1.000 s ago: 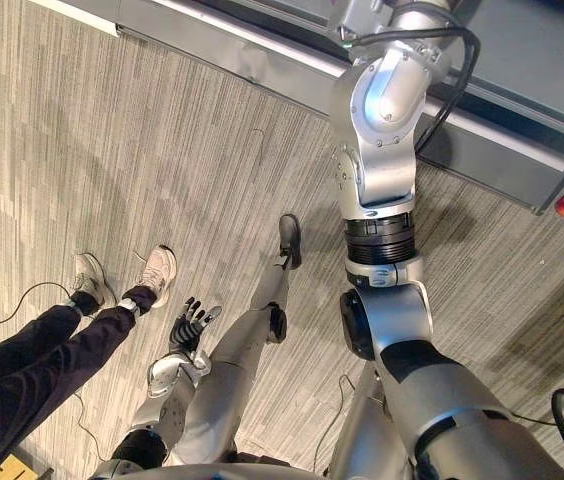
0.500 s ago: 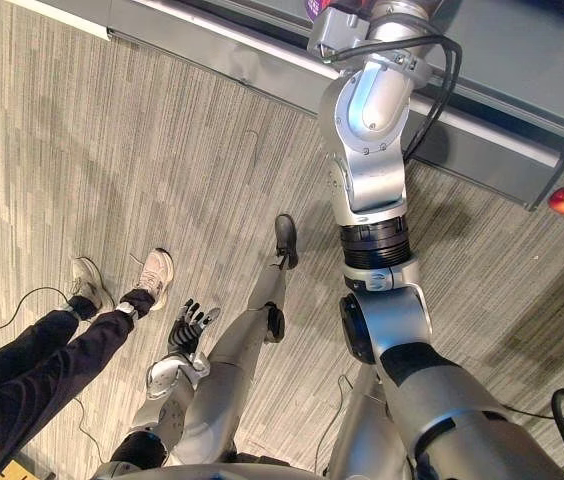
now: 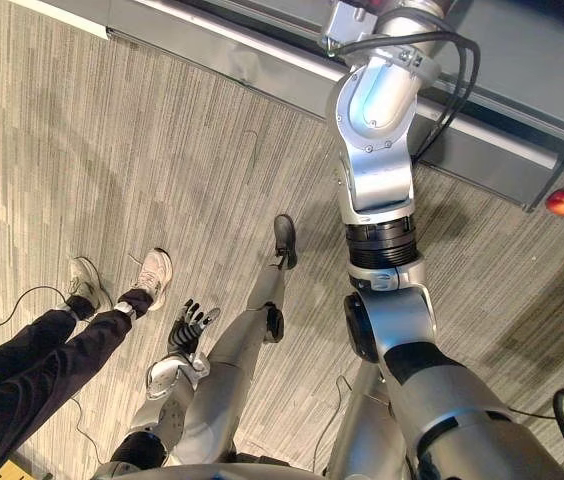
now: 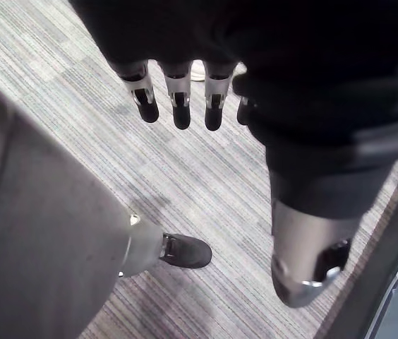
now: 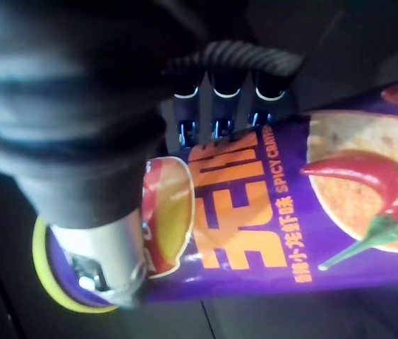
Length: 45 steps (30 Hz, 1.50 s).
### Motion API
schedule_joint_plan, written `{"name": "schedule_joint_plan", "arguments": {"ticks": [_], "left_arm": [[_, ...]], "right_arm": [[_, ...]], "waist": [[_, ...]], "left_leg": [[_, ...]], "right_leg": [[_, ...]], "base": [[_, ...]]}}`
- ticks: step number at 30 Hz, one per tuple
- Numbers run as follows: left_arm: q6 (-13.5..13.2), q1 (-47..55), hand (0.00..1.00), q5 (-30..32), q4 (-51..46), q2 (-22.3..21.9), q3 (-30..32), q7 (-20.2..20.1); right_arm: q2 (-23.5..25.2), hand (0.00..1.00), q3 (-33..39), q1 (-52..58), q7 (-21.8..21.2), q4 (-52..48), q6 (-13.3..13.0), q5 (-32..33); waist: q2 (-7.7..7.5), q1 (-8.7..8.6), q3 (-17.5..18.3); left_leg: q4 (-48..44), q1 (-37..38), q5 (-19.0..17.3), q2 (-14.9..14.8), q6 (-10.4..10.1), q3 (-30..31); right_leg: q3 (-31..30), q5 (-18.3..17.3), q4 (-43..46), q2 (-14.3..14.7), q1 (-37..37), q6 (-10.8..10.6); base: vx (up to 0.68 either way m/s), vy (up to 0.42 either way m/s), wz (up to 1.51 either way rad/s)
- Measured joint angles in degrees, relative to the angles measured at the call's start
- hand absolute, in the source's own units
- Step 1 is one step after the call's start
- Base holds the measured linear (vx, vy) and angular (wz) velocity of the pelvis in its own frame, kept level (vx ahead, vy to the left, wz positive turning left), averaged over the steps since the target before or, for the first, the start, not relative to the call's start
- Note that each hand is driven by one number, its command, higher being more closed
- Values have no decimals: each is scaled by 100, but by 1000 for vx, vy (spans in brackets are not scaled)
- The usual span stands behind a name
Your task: Put the gum and the chips on the shelf.
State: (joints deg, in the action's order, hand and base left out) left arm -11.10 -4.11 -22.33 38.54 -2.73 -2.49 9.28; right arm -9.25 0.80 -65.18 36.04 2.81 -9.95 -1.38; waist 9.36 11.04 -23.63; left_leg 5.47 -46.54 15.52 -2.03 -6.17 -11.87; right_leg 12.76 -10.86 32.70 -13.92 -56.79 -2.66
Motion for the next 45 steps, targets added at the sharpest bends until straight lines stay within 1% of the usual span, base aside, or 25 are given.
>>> {"name": "schedule_joint_plan", "arguments": {"ticks": [6, 7, 9, 10, 18, 23, 24, 28, 31, 33, 34, 40, 42, 45], "left_arm": [[-3, 7, 0, 1, -3, 0, 11, 0], [-5, 7, 0, 1, -4, 0, 14, 1], [-8, 7, 0, 1, -6, 0, 17, 1], [-16, 17, 0, 2, -7, 0, 28, 2], [-40, 46, 0, 6, -15, 10, 72, 52], [-78, 57, 0, 7, -43, 52, 148, 54], [-76, 60, 0, 6, -36, 51, 182, 54], [-80, 123, 0, 7, -39, 49, 240, 56], [-81, 123, 0, 8, -46, 50, 241, 56], [-80, 123, 0, 8, -62, 50, 239, 56], [-76, 123, 0, 9, -59, 50, 272, 56], [-80, 158, 0, 11, -63, 50, 278, 56], [-82, 168, 0, 12, -64, 58, 279, 56], [-83, 168, 0, 13, -65, 58, 277, 56]], "right_arm": [[-3, 100, -3, -18, 32, -286, 33, -159], [-4, 100, -5, -47, 45, -327, 51, -317], [-5, 100, -5, -116, 103, -425, 103, -391], [-4, 100, -12, -177, 138, -448, 110, -518], [-19, 100, -56, -289, 372, -745, 182, -786], [-21, 100, -270, -406, 369, -865, 186, -983], [-19, 100, -278, -404, 367, -855, 237, -982], [-30, 100, -293, -410, 359, -850, 258, -986], [-44, 100, -293, -408, 359, -849, 258, -987], [-44, 100, -295, -416, 356, -849, 256, -987], [-43, 100, -297, -401, 352, -825, 257, -986], [-36, 100, -356, -399, 327, -658, 257, -986], [-44, 100, -339, -399, 310, -646, 257, -986], [-48, 100, -336, -398, 307, -642, 257, -985]], "waist": [[0, -1, 0], [0, -3, 0], [-1, -10, 0], [-1, -8, 0], [-3, 4, -2], [-7, 8, -2], [-8, 10, -3], [-8, -1, -3], [-9, -7, -3], [-9, -1, -4], [-17, 6, -9], [-19, 24, -10], [-19, 3, -9], [-19, -2, -9]], "left_leg": [[-1, -17, 38, -58, 37, -2], [-1, -17, 53, -69, 33, -1], [-1, -24, 104, -77, -33, 10], [-1, -24, 107, -91, -34, 14], [-1, -62, 105, -118, -36, 42], [-2, -351, 101, -112, -40, 49], [-3, -383, 109, -109, -31, 41], [-3, -370, 141, -109, -1, 36], [-3, -390, 160, -106, -40, 54], [-2, -418, 33, -91, -187, 50], [-1, -444, -56, -72, -216, 20], [-2, -441, 58, -58, -78, 1], [-2, -435, 90, -66, -41, -3], [-2, -420, 98, -83, -31, -3]], "right_leg": [[8, 29, -71, 67, 6, 11], [8, 30, -75, 78, 7, 11], [9, 35, -87, 84, 7, 19], [9, 40, -98, 99, 8, 26], [27, 55, -145, 130, -8, 45], [22, 54, -26, 113, -341, 46], [3, 53, 15, 110, -401, 46], [-18, 53, 29, 112, -410, 46], [-26, 53, 25, 104, -434, 47], [-32, 52, 40, 68, -491, 47], [-54, 53, 85, 56, -528, 47], [-65, 53, 107, 49, -534, 46], [-74, 53, 106, 62, -534, 46], [-90, 53, 103, 86, -533, 47]], "base": [[1, -32, -4], [-2, -42, -2], [-5, -48, -1], [-7, -43, -5], [-3, -20, -1], [-9, -28, 3], [-16, -43, 2], [-16, -51, -2], [-24, -50, 0], [-23, -38, 4], [0, 0, 0], [-3, -49, 1], [-6, -66, -4], [-12, -66, -5]]}}
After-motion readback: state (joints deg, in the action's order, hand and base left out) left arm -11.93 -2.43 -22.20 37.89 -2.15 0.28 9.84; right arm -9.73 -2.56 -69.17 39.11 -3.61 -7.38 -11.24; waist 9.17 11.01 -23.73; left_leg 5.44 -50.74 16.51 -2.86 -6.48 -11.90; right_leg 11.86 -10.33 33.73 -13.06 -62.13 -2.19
